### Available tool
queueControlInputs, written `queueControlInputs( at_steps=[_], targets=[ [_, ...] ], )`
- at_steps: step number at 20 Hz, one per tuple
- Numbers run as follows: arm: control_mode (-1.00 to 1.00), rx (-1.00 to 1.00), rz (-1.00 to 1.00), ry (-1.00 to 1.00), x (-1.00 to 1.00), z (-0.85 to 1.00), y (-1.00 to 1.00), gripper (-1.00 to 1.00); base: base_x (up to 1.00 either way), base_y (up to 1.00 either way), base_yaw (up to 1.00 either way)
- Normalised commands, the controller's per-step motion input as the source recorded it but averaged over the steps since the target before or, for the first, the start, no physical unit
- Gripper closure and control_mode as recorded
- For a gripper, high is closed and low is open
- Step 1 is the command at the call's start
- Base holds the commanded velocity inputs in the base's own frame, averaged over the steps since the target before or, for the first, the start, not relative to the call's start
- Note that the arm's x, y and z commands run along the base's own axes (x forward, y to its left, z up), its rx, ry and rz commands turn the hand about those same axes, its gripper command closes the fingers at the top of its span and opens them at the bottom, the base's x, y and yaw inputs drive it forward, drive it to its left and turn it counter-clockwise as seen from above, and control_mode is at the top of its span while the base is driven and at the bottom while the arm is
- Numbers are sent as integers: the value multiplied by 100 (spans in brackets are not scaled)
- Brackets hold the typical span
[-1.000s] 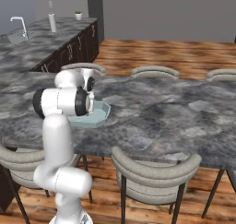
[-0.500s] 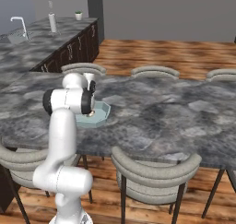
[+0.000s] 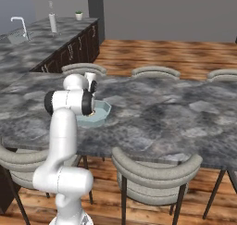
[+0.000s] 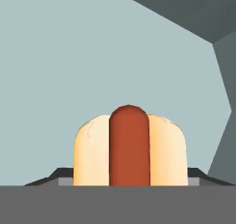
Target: Place the cold items (squash and kiwi) from the fridge in one tupperware on the dining counter. Place the warm items (kebab skewer and hot dog) in the stove area in another tupperware.
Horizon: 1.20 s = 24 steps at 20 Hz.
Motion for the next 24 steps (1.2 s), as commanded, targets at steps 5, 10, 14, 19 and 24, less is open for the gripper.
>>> queueControlInputs(
  at_steps=[5, 10, 14, 19, 24],
  targets=[
    [-100, 0, 0, -2, -33, 14, 0, -100, 0, 0, 0],
    [-100, 0, -1, -3, -45, 47, 0, -100, 0, 0, 0],
    [-100, 0, 0, -20, -81, 71, 0, -100, 0, 0, 0],
    [-100, -1, 10, -25, -100, 72, 0, -100, 0, 0, 0],
    [-100, -11, 32, -10, -100, 53, 0, -100, 0, 0, 0]
  ],
)
